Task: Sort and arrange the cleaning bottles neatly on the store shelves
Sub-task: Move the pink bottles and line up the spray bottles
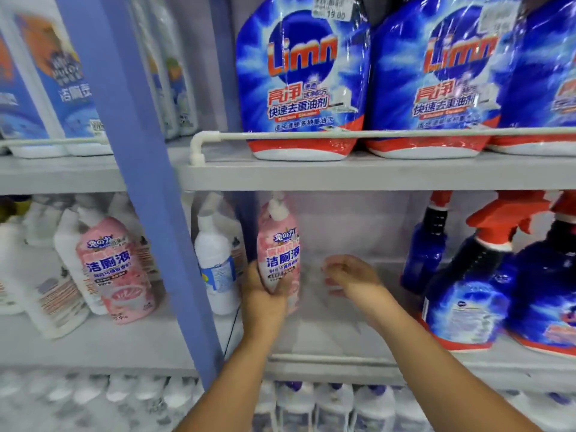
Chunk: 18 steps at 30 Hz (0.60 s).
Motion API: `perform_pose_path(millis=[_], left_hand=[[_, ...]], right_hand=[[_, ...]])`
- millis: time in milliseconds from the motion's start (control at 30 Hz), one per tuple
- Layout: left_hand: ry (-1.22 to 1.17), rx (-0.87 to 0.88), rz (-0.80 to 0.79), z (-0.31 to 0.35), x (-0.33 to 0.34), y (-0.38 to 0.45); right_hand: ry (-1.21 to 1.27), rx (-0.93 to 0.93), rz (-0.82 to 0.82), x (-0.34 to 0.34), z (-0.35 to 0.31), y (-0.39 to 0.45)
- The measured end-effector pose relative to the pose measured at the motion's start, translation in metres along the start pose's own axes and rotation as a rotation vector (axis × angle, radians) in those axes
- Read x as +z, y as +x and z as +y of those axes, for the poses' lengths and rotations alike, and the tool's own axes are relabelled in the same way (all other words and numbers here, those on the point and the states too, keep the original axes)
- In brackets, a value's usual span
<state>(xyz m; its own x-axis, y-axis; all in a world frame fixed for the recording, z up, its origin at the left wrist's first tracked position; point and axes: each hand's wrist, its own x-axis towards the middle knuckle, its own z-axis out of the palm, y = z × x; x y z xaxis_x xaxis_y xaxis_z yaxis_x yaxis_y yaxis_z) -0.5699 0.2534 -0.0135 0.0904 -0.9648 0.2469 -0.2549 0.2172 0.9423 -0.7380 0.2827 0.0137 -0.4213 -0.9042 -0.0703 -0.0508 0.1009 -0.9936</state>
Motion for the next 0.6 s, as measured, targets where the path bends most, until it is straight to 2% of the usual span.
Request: perform_pose_path(millis=[100, 233, 400, 600], left_hand=[[-0.016, -0.006, 0.105, -0.004, -0.003, -0.009], [-0.04, -0.077, 0.126, -0.01, -0.008, -0.022], [0.013, -0.062, 0.116, -0.01, -0.014, -0.029], [0.018, -0.071, 0.058, 0.0, -0.031, -0.029]], right_hand=[[-0.03, -0.017, -0.014, 0.006, -0.002, 0.02], [-0.135, -0.093, -0.104, 0.032, -0.01, 0.044], [-0.018, -0.144, -0.242, 0.076, -0.013, 0.077], [0.035, -0.184, -0.198, 0.071, -0.003, 0.07]])
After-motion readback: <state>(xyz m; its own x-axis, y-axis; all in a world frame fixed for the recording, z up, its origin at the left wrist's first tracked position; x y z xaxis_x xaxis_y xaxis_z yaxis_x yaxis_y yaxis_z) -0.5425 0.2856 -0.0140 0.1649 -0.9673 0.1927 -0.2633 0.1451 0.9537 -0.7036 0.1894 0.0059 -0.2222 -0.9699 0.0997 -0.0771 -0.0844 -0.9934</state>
